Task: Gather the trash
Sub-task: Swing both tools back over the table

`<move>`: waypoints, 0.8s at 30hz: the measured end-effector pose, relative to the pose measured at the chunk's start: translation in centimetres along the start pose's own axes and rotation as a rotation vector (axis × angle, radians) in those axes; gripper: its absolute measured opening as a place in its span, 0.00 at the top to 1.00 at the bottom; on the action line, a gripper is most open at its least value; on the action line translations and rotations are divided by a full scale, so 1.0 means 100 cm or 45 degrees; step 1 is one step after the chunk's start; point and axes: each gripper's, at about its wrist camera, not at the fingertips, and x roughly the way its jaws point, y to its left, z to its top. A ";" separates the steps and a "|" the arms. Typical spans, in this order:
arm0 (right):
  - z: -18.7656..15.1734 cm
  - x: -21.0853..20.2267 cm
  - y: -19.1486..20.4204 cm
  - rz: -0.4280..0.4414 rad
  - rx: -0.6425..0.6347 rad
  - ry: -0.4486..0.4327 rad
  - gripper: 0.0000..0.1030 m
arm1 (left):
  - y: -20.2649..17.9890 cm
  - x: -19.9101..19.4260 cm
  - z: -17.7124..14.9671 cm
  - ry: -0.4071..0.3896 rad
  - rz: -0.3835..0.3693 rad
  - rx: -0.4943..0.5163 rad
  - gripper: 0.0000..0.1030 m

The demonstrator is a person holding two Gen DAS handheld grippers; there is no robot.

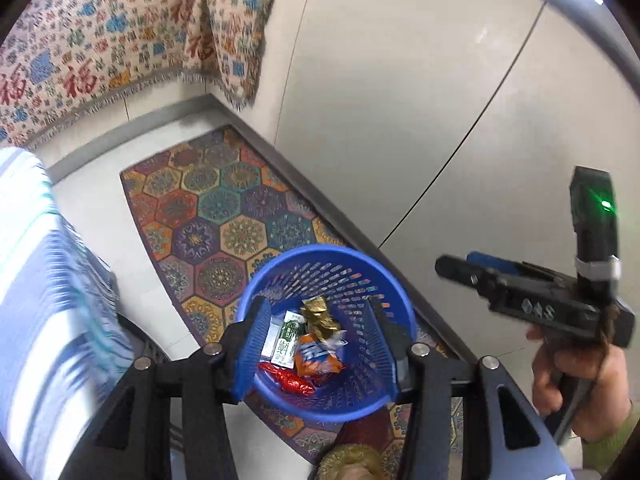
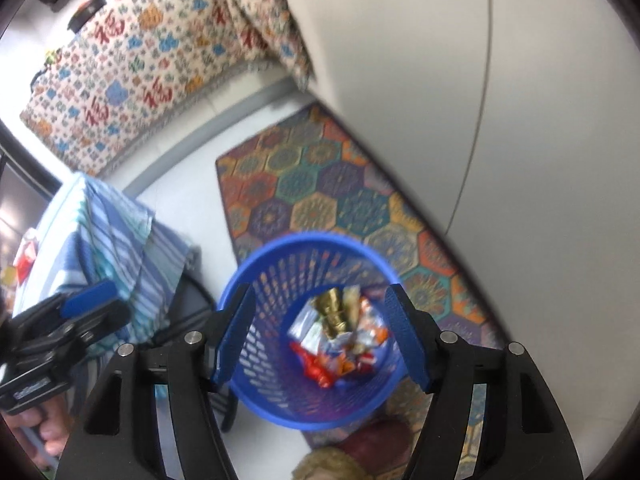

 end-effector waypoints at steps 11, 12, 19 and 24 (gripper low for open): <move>0.003 -0.098 0.120 -0.011 -0.238 -0.282 0.02 | 0.045 -0.171 -0.047 -0.204 0.123 0.046 0.26; -0.001 -0.102 0.134 0.007 -0.259 -0.291 0.01 | 0.057 -0.182 -0.054 -0.204 0.155 0.032 0.25; -0.045 -0.077 0.254 0.164 -0.422 -0.163 0.01 | 0.157 -0.236 -0.104 -0.185 0.395 -0.085 0.25; -0.083 -0.038 0.336 0.261 -0.538 -0.048 0.01 | 0.238 -0.250 -0.131 -0.162 0.517 -0.216 0.25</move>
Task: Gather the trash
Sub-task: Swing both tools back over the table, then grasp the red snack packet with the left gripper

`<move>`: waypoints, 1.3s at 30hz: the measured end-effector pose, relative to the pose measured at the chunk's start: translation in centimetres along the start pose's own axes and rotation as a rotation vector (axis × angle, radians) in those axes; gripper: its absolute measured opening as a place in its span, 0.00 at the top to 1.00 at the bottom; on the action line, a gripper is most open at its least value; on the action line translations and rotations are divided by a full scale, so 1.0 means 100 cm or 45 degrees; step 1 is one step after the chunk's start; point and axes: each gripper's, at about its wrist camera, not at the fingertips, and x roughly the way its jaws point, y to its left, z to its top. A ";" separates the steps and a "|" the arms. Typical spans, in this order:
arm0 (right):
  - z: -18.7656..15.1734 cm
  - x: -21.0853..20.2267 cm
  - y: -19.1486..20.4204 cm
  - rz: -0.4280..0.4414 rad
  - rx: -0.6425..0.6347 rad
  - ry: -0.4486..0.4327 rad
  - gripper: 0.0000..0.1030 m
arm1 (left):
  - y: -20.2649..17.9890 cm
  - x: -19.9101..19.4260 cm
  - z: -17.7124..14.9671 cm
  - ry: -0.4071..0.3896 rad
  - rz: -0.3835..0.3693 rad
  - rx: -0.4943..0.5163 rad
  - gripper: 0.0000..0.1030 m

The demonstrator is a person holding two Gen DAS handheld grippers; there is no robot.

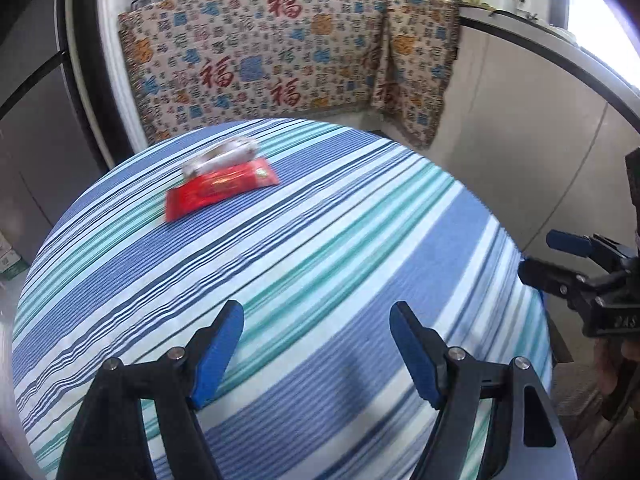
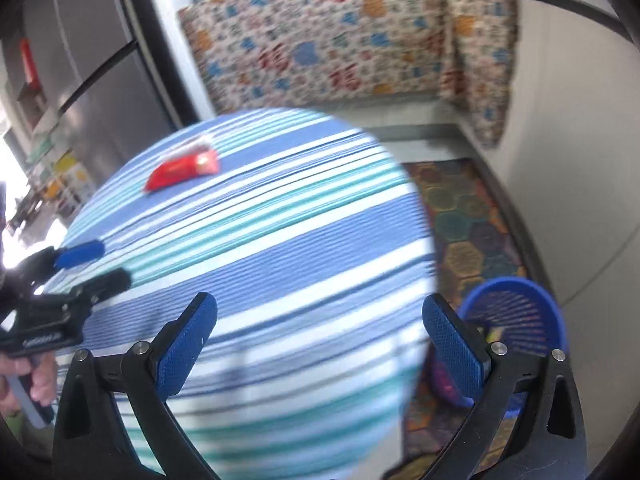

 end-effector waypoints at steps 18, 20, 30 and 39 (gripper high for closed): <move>-0.002 0.093 0.093 -0.075 -0.215 0.102 0.00 | 0.112 0.059 0.006 0.081 0.018 0.033 0.00; -0.001 0.094 0.093 -0.076 -0.215 0.102 0.00 | 0.116 0.068 0.017 0.089 -0.022 0.086 0.00; -0.001 0.093 0.092 -0.084 -0.220 0.103 0.00 | 0.118 0.103 0.087 0.072 -0.217 0.356 0.01; -0.001 0.093 0.091 -0.084 -0.221 0.103 0.00 | 0.091 0.108 0.085 0.097 -0.250 0.599 0.52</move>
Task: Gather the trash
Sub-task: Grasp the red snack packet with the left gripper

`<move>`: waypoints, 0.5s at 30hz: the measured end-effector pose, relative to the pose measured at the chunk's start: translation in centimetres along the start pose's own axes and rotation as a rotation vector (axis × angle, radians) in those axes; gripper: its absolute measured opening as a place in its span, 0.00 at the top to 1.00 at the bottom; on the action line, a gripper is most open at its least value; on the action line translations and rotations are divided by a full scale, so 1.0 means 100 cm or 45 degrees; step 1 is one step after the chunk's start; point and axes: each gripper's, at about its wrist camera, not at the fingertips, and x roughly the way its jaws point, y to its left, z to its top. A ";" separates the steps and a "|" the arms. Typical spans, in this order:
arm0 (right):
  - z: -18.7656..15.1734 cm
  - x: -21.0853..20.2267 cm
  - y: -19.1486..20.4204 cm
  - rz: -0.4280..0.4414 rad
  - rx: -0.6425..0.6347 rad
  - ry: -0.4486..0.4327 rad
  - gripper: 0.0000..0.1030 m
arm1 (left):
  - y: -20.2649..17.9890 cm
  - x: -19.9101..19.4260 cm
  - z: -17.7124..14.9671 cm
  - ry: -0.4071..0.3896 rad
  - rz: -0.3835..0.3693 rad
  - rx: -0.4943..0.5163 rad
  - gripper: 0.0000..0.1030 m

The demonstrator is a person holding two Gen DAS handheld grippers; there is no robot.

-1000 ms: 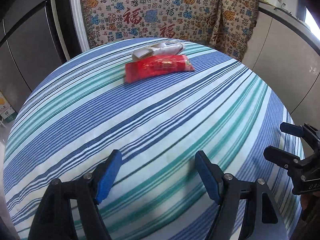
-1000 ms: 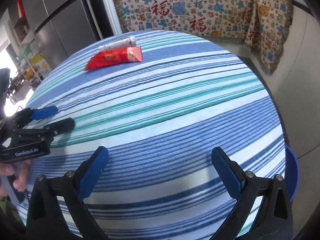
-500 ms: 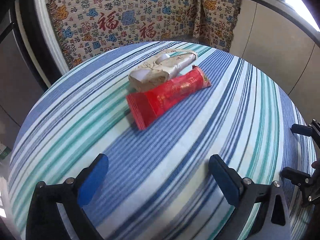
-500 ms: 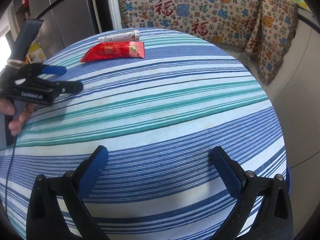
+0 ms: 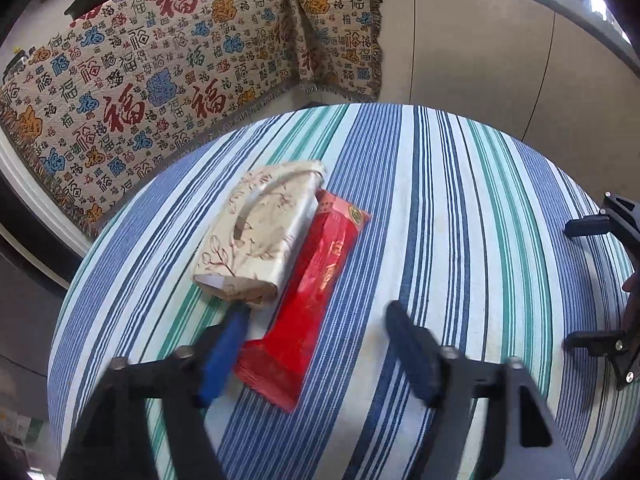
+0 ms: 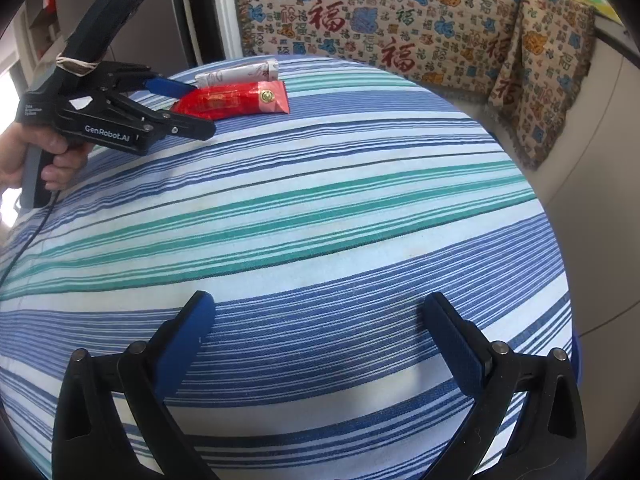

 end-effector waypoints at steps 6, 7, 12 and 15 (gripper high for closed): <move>0.000 0.000 -0.001 0.002 -0.002 0.000 0.00 | -0.010 -0.026 -0.031 0.002 0.004 -0.179 0.77; 0.000 0.000 -0.001 0.002 -0.002 0.000 0.00 | -0.017 -0.032 -0.039 0.013 0.027 -0.215 0.78; -0.001 0.000 -0.001 0.003 -0.002 -0.001 0.00 | -0.056 -0.077 -0.086 0.027 0.056 -0.454 0.79; -0.001 0.000 -0.001 0.004 -0.002 -0.001 0.00 | -0.078 -0.104 -0.115 0.016 0.115 -0.539 0.79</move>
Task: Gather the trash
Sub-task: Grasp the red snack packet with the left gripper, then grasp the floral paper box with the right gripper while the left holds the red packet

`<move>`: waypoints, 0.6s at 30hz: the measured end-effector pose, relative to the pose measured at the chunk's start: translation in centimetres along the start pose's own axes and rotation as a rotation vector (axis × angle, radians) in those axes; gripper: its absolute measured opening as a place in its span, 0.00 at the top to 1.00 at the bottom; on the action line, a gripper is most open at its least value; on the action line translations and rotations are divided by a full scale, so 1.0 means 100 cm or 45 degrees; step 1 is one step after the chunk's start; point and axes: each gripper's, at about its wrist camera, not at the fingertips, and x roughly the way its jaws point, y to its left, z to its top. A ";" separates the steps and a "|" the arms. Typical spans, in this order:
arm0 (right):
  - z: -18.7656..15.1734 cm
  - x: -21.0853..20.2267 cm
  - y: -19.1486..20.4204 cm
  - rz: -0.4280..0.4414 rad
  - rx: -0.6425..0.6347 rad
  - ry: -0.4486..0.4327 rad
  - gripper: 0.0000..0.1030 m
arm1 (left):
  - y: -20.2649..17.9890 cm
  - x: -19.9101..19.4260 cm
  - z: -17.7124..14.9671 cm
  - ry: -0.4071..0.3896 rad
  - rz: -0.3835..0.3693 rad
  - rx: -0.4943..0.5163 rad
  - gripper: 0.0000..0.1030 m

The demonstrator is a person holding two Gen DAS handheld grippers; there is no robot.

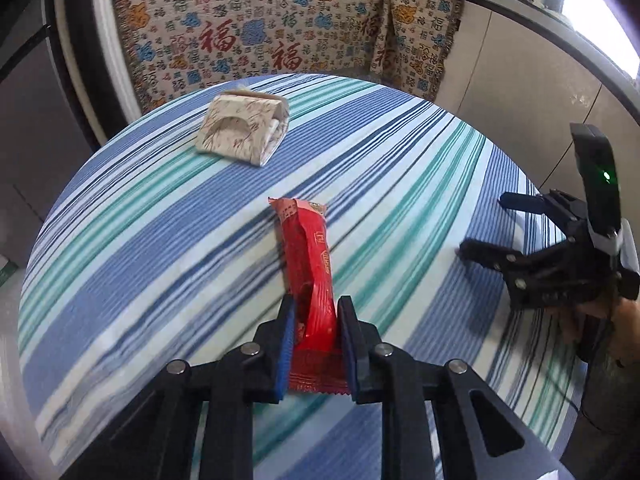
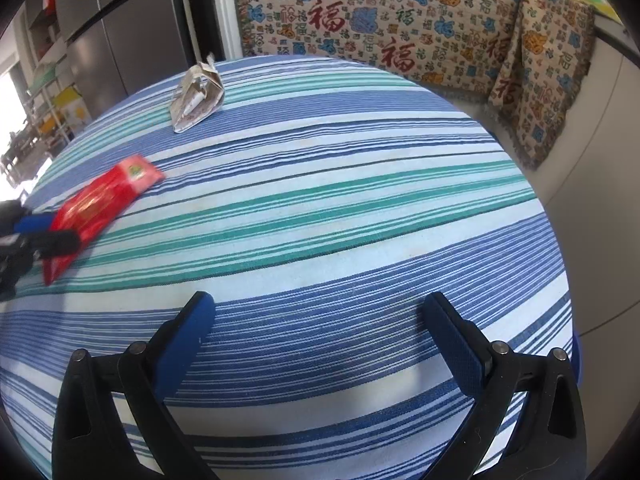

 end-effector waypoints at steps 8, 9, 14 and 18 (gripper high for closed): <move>0.000 0.000 -0.001 0.001 0.000 0.000 0.00 | 0.000 -0.022 -0.014 -0.098 0.138 -0.072 0.34; 0.000 0.000 -0.001 0.002 0.000 -0.001 0.00 | 0.000 -0.018 -0.011 -0.101 0.136 -0.058 0.34; 0.001 -0.001 -0.004 0.048 0.013 -0.014 0.00 | 0.002 0.005 -0.004 -0.061 0.170 -0.059 0.34; 0.028 0.008 -0.009 0.203 0.002 -0.006 0.00 | 0.017 0.010 -0.012 -0.072 0.176 -0.161 0.52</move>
